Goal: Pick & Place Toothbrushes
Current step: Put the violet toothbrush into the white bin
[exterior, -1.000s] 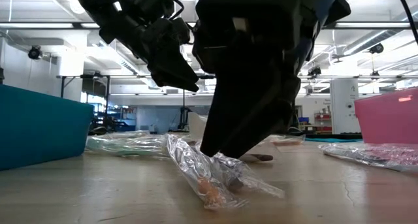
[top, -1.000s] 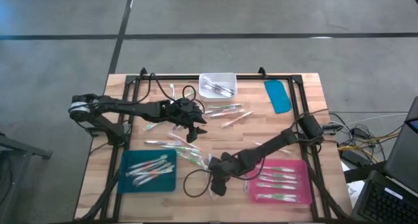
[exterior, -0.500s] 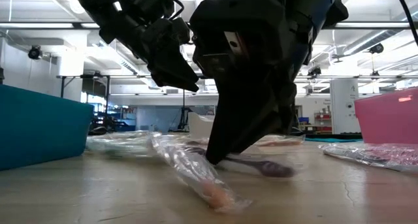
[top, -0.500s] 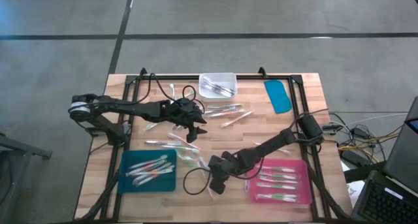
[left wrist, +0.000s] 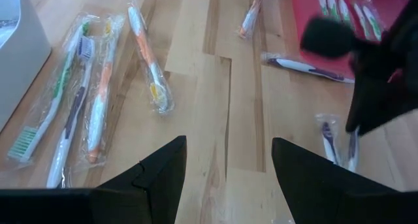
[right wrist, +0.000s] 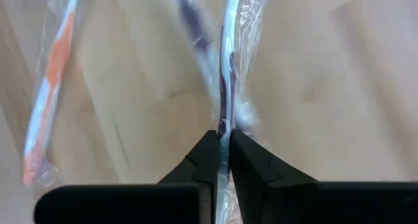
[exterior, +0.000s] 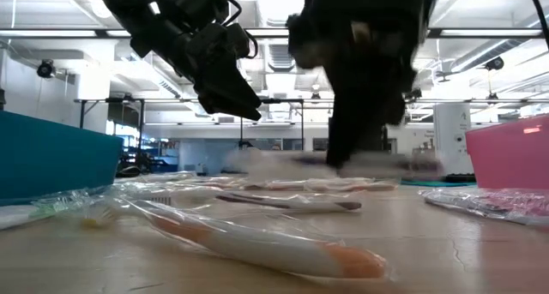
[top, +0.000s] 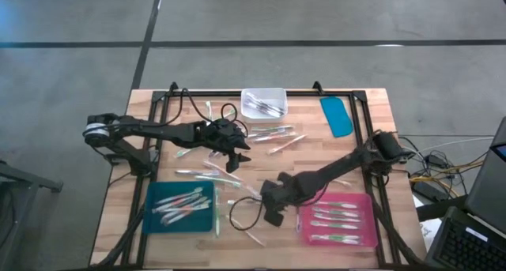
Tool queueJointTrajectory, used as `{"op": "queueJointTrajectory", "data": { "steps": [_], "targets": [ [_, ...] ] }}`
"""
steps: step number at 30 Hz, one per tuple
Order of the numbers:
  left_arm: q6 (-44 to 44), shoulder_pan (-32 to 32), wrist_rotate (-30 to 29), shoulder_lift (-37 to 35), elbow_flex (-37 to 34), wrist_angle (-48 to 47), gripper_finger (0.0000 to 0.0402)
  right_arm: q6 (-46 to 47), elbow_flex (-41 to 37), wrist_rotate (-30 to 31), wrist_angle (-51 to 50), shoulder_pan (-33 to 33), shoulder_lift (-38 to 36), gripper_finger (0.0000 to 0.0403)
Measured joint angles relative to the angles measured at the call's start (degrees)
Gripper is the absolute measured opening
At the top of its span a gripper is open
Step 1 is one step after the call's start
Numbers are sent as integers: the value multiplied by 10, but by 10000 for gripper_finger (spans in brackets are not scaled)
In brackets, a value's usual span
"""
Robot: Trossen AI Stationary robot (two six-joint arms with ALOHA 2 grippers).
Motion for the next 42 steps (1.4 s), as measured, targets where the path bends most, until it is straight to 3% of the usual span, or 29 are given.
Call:
{"op": "queueJointTrajectory", "data": {
  "steps": [20,27,42],
  "targets": [
    [0,0,0,0,0,3,229,-135,1,142,-176,-82,-210,22],
    [1,0,0,0,0,3,230,-257,2,142,-202,-138,-217,22],
    [2,0,0,0,0,3,230,-426,2,136,-186,-290,-212,22]
  ]
}}
